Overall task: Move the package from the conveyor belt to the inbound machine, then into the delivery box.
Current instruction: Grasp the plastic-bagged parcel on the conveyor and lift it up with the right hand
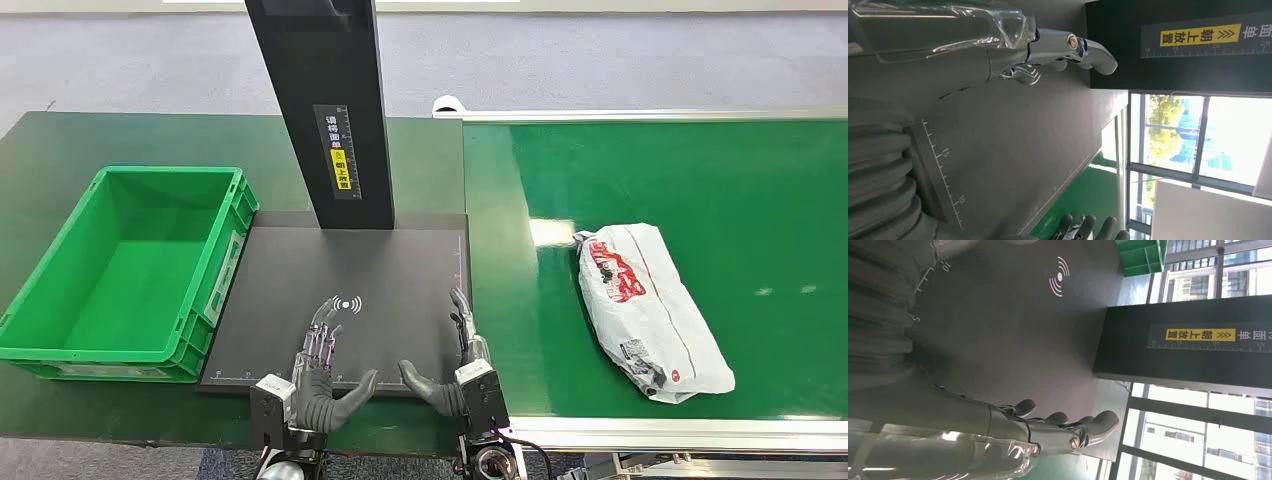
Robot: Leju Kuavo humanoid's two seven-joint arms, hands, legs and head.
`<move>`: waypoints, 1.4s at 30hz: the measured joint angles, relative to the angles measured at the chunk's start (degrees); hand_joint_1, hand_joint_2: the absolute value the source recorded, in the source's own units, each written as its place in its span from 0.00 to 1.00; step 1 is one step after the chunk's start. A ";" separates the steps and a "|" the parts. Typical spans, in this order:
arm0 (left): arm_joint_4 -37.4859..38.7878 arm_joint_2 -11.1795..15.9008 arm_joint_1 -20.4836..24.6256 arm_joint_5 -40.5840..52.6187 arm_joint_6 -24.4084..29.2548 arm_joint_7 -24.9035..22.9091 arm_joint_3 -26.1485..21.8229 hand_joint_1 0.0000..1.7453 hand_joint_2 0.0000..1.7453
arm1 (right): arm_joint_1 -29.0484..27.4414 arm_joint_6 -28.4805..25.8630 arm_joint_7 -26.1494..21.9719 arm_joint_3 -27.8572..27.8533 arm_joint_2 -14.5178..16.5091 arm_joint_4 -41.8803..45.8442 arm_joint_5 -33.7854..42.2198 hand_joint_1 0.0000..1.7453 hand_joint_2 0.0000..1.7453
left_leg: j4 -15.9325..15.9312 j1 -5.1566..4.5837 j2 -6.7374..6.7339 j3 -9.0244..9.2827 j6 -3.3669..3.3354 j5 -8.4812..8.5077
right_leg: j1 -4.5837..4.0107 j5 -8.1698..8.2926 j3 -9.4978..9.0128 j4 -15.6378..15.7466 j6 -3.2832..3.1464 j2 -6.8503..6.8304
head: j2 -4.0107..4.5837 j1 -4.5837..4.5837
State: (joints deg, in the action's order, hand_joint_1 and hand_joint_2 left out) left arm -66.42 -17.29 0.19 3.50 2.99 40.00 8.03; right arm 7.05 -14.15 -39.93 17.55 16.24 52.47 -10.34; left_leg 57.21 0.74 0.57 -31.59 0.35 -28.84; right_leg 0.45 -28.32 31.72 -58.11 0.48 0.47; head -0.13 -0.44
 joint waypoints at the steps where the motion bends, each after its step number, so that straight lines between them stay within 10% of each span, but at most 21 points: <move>1: 0.00 0.00 0.00 0.00 0.01 0.00 -0.01 0.00 1.00 | 0.00 0.00 0.00 0.00 0.01 0.00 0.01 0.00 1.00 | 0.00 0.00 0.00 0.00 0.00 0.00 | 0.00 0.00 0.00 0.00 0.00 0.00 | 0.00 0.00; 20: -0.14 -0.22 -0.20 -0.23 -0.44 0.00 -1.19 0.00 1.00 | 0.03 -0.30 0.00 -0.07 0.02 -0.19 -0.92 0.00 1.00 | 0.00 0.00 0.00 0.00 0.00 0.00 | 0.00 0.00 0.00 0.00 0.00 0.00 | 0.00 0.00; 27: -0.72 -0.26 -0.21 -0.15 -0.56 0.00 -1.53 0.00 1.00 | 1.98 -17.42 0.23 -0.32 -0.70 -0.75 -10.58 0.00 1.00 | 0.01 0.00 0.00 0.01 0.00 0.00 | 0.00 0.00 0.00 0.00 0.00 0.00 | 0.00 0.00; 32: -0.87 -0.25 -0.22 -0.01 -0.59 0.00 -1.78 0.00 1.00 | 3.99 -25.20 7.51 -5.02 -2.76 1.53 -20.00 0.00 1.00 | 0.02 -0.01 0.01 0.01 -0.01 0.01 | 0.01 0.01 -0.01 0.00 0.01 0.00 | 0.00 0.01; 42: -1.35 -0.22 -0.21 -0.08 -0.88 0.00 -2.39 0.00 1.00 | 10.33 -21.14 22.66 -23.51 -8.41 -3.95 -28.93 0.00 1.00 | 0.04 -0.02 0.03 -0.01 -0.01 0.01 | 0.04 0.06 -0.01 0.01 0.04 -0.02 | 0.00 0.01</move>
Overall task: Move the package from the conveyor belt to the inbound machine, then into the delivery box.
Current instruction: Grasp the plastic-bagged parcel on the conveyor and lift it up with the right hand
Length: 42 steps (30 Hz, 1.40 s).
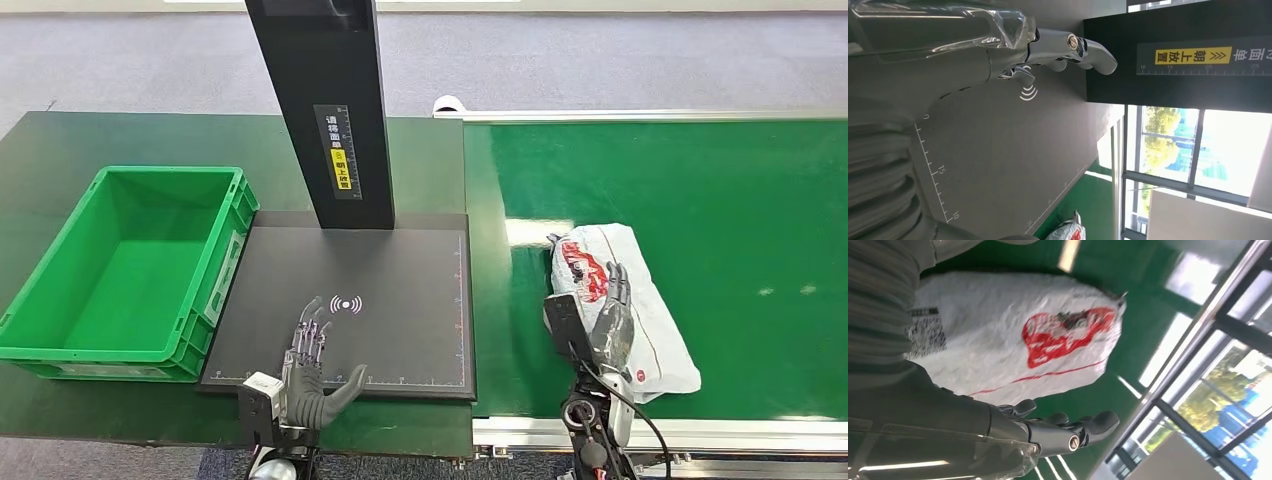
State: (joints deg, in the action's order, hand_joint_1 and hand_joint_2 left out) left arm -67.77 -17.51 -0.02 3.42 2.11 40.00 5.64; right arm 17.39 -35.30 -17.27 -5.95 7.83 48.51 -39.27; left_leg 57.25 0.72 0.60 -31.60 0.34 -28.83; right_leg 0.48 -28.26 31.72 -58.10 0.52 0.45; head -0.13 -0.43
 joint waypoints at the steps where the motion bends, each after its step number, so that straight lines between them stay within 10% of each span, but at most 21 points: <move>1: -0.02 0.00 0.00 0.00 -0.02 0.00 -0.01 0.00 1.00 | 0.52 0.58 0.13 -0.98 -0.36 -0.98 0.33 0.00 1.00 | 0.00 0.00 -0.01 0.00 0.00 0.00 | 0.00 0.00 0.01 0.00 0.00 0.00 | 0.00 -0.01; 14: -1.26 0.00 -0.09 0.08 -0.16 0.00 -0.01 0.00 1.00 | 10.87 13.26 3.80 -15.52 -7.98 -22.65 7.18 0.00 1.00 | 0.02 -0.03 0.00 0.00 -0.02 0.01 | 0.03 0.01 0.00 0.00 0.03 -0.03 | 0.00 -0.02; 18: -2.11 0.00 -0.39 0.62 0.85 0.00 0.02 0.00 1.00 | 12.77 11.69 7.48 -16.37 -8.43 -25.09 4.34 1.00 1.00 | 0.01 -0.01 0.00 0.04 -0.02 0.01 | 0.01 0.01 -0.05 0.00 0.02 -0.04 | 0.00 -0.01; 27: -4.74 0.08 -1.43 1.22 2.82 0.01 0.17 0.00 1.00 | 13.79 8.00 7.41 -17.03 -8.46 -26.67 1.23 1.00 1.00 | 0.02 -0.03 0.01 0.06 -0.04 0.03 | 0.03 0.02 -0.11 0.00 0.03 -0.05 | 0.01 -0.01; 35: -7.08 1.15 -1.53 2.43 6.38 0.00 0.12 0.00 1.00 | 13.34 6.98 -4.98 -17.12 -4.96 -21.53 -2.92 1.00 1.00 | 0.00 0.01 -0.02 0.02 -0.03 0.03 | -0.02 0.02 -0.03 -0.05 0.02 -0.02 | 0.00 -0.01; 42: -12.74 4.04 -1.12 7.03 15.06 0.02 0.64 0.00 1.00 | 6.20 24.62 -11.17 -4.70 5.12 1.58 1.18 1.00 1.00 | -0.03 0.08 -0.08 -0.06 0.01 0.05 | -0.09 -0.02 0.15 -0.17 -0.03 0.02 | 0.00 -0.02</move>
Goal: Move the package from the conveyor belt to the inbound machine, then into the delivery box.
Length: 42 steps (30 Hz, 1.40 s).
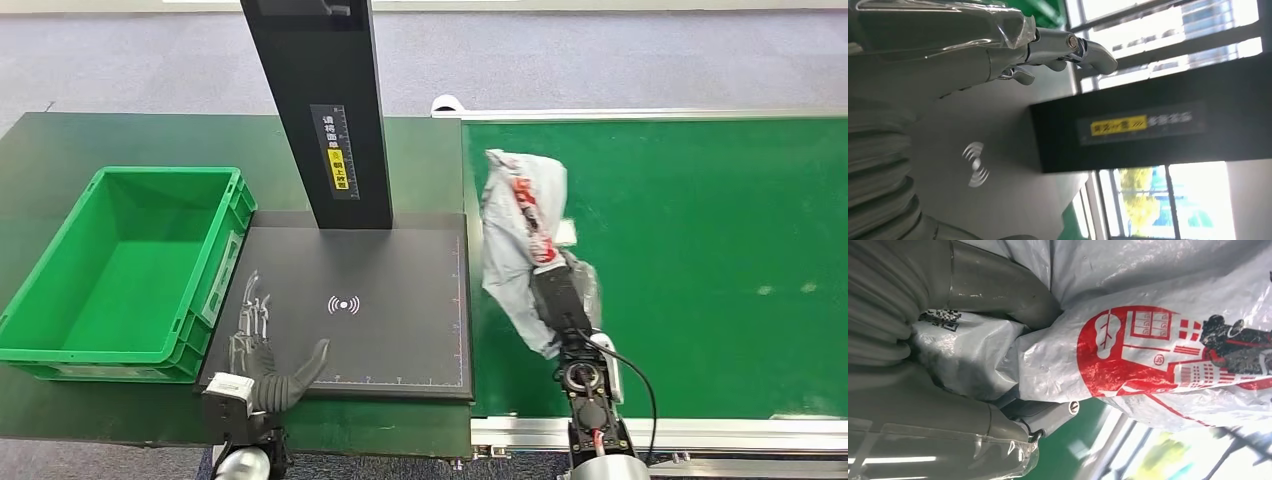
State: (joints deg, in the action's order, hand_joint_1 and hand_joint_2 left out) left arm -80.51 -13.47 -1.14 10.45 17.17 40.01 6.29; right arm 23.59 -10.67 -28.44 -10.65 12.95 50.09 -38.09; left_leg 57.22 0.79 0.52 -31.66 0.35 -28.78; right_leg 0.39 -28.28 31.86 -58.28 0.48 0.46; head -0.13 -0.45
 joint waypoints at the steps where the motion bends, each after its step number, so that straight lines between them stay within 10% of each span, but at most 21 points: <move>1: -0.87 0.51 0.12 1.12 1.75 0.00 0.31 0.00 1.00 | -0.38 2.66 -1.13 2.48 0.97 1.46 1.82 1.00 1.00 | -0.01 0.00 -0.01 -0.02 0.01 0.01 | 0.00 0.00 0.01 -0.01 0.00 0.00 | 0.00 0.00; 6: -3.84 3.07 0.81 8.03 12.76 0.01 2.14 0.00 1.00 | 1.01 12.31 -4.79 13.28 4.85 2.26 8.36 1.00 1.00 | -0.01 -0.01 -0.03 -0.02 0.05 0.05 | 0.01 0.00 -0.01 -0.01 -0.01 0.00 | 0.00 0.03; 13: -7.13 5.84 0.42 9.32 17.62 -0.01 2.08 0.00 1.00 | 6.50 11.65 -3.47 26.09 6.77 -7.69 17.24 1.00 1.00 | 0.00 -0.02 0.06 -0.04 0.07 0.07 | 0.03 0.01 -0.03 -0.02 -0.01 -0.03 | 0.01 0.03; 17: -9.39 7.17 -0.55 9.37 19.08 -0.01 1.69 0.00 1.00 | 8.83 8.55 0.26 32.05 6.77 -14.10 20.55 0.00 1.00 | -0.01 -0.02 0.07 -0.05 0.08 0.07 | 0.02 0.00 0.00 -0.02 -0.01 -0.03 | 0.00 0.02; 32: -9.35 6.39 0.95 19.28 13.79 -0.02 -0.61 0.00 1.00 | 9.91 1.42 -0.65 31.68 6.71 -20.67 19.51 0.00 1.00 | 0.02 -0.03 0.06 -0.03 0.07 0.07 | 0.03 0.01 0.03 0.00 0.00 -0.03 | 0.00 0.02; 42: 4.72 2.55 6.92 41.30 19.27 -1.99 -1.13 0.00 1.00 | 4.34 28.21 -9.96 27.68 6.34 -8.62 28.92 0.00 1.00 | 0.04 -0.03 0.06 -0.04 0.07 0.07 | 0.04 0.02 0.04 0.01 0.00 -0.04 | 0.00 0.03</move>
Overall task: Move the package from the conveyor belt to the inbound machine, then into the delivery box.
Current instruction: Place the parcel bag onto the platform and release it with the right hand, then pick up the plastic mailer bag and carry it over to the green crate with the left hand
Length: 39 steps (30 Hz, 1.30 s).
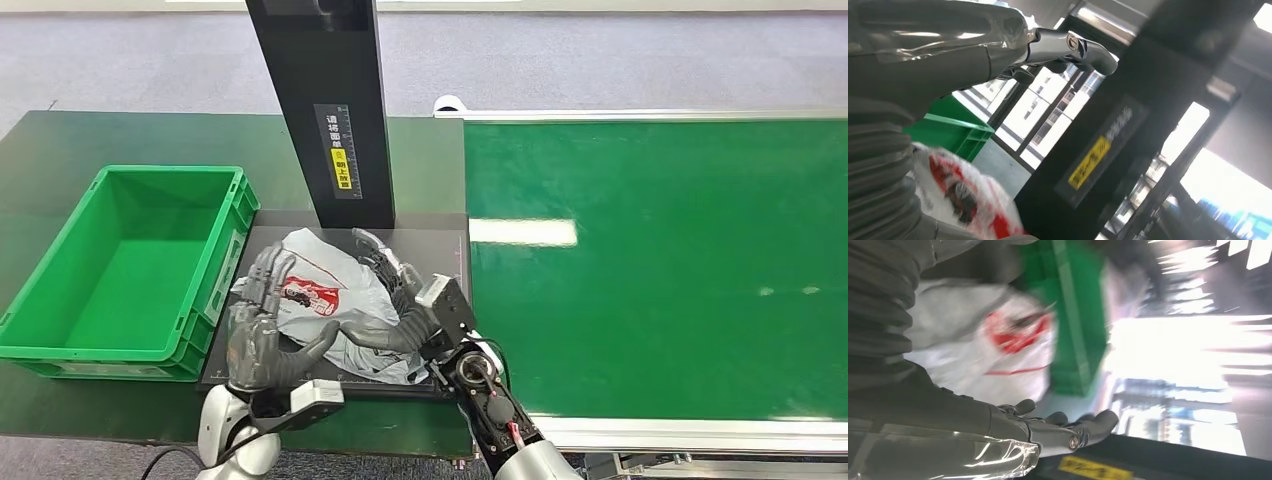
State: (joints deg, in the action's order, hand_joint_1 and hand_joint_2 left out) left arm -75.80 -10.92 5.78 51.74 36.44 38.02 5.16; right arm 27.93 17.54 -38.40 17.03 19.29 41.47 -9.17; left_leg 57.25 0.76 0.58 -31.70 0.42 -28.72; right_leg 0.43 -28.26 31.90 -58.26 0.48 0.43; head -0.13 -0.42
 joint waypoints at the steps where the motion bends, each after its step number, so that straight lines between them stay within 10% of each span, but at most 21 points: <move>1: 1.65 -0.26 0.52 1.20 0.36 -0.26 -0.07 0.00 1.00 | -0.44 1.31 0.06 -0.51 -0.17 1.73 0.65 0.00 1.00 | 0.00 0.00 -0.03 0.00 0.00 0.00 | 0.00 0.01 0.00 0.00 -0.01 0.01 | 0.00 0.00; 10: 18.83 -0.06 7.69 9.50 -4.33 -7.22 -1.30 0.00 1.00 | -7.30 4.80 -0.30 -8.55 -2.47 20.91 5.50 0.00 1.00 | 0.02 0.00 0.01 0.01 0.00 0.00 | 0.00 0.04 -0.01 0.00 -0.03 -0.01 | 0.01 0.00; 14: 27.70 1.21 12.25 9.13 -6.66 -6.98 -2.26 0.83 1.00 | -14.07 5.03 -1.31 -12.77 -3.53 31.80 3.86 0.00 1.00 | 0.00 -0.01 0.05 0.05 0.00 -0.02 | 0.01 0.03 -0.09 0.01 -0.03 -0.02 | 0.00 -0.02; 16: 30.78 1.55 14.00 9.00 -7.38 -6.60 -2.55 0.99 1.00 | -16.79 4.64 -1.46 -14.09 -3.85 35.67 3.58 0.00 1.00 | -0.03 -0.01 0.04 0.13 0.00 -0.03 | 0.01 0.02 -0.18 0.02 -0.04 -0.02 | 0.00 -0.01; 28: 32.98 1.91 14.66 0.40 -7.25 0.02 -4.03 1.00 1.00 | -20.21 2.72 -1.46 -17.82 -4.26 42.11 4.10 0.00 1.00 | -0.04 -0.01 0.00 0.38 0.09 0.21 | 0.00 0.20 -0.38 -0.01 -0.14 0.00 | 0.00 -0.01; 39: -1.41 3.74 1.80 -10.42 -0.10 1.98 1.48 1.00 1.00 | -20.88 -0.32 -1.46 -20.04 -4.53 42.08 3.59 0.00 1.00 | -0.02 -0.01 0.01 -0.23 0.08 0.18 | 0.00 0.19 0.21 -0.01 -0.12 0.03 | 0.01 -0.01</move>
State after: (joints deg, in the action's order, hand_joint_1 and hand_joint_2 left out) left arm -77.20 -7.18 7.58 41.32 36.34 40.00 6.64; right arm 7.06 17.22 -39.87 -3.02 14.76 83.55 -5.58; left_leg 57.23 0.76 0.59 -31.94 0.51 -28.53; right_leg 0.44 -28.07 32.12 -58.27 0.36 0.45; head -0.13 -0.43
